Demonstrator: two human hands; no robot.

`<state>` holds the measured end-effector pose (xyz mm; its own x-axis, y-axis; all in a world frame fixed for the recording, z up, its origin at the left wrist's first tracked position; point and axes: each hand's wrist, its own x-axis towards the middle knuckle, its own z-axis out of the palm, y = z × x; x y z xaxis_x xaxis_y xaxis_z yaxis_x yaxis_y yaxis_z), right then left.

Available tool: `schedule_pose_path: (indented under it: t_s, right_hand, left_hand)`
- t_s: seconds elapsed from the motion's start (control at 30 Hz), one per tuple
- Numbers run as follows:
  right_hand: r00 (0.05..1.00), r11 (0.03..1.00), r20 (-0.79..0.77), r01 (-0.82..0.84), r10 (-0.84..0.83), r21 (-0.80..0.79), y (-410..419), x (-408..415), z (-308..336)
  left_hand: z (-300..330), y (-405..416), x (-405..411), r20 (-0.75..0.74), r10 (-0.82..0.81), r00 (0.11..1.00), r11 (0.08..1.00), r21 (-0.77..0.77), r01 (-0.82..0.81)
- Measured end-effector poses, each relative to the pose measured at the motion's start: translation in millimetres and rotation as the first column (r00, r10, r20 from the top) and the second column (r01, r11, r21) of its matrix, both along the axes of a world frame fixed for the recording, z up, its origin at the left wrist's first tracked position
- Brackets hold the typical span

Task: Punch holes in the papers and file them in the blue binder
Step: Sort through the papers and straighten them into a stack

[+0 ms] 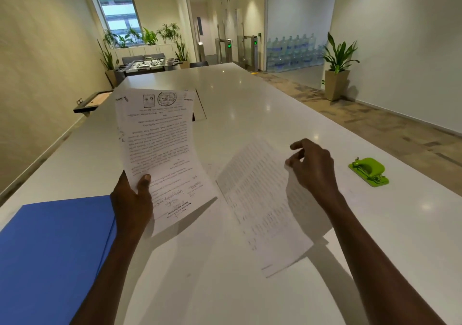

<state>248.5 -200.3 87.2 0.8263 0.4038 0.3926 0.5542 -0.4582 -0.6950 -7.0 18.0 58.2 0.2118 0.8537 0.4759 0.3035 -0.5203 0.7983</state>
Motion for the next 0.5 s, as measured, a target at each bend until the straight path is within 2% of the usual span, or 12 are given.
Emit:
schedule_pose_path:
  t_s: [0.1,0.2,0.37,0.5]
  right_hand:
    - [0.989,0.998,0.146,-0.041,0.032,0.055,-6,-15,35]
    - [0.985,0.983,0.171,-0.044,0.013,0.179,-10,-25,63]
    - [0.989,0.888,-0.027,-0.119,0.146,0.445,-6,-32,83]
    - [0.932,0.79,-0.227,-0.091,0.281,0.606,11,-30,65]
  left_hand:
    - [2,3,-1,-0.016,0.025,1.0,1.0,0.0,-0.025]
    - [2,1,-3,-0.012,0.036,0.999,0.998,-0.045,-0.037]
    - [-3,-10,2,0.052,-0.04,0.998,0.981,-0.185,0.049]
    - [-2,-25,10,0.131,-0.13,0.983,0.932,-0.321,0.166]
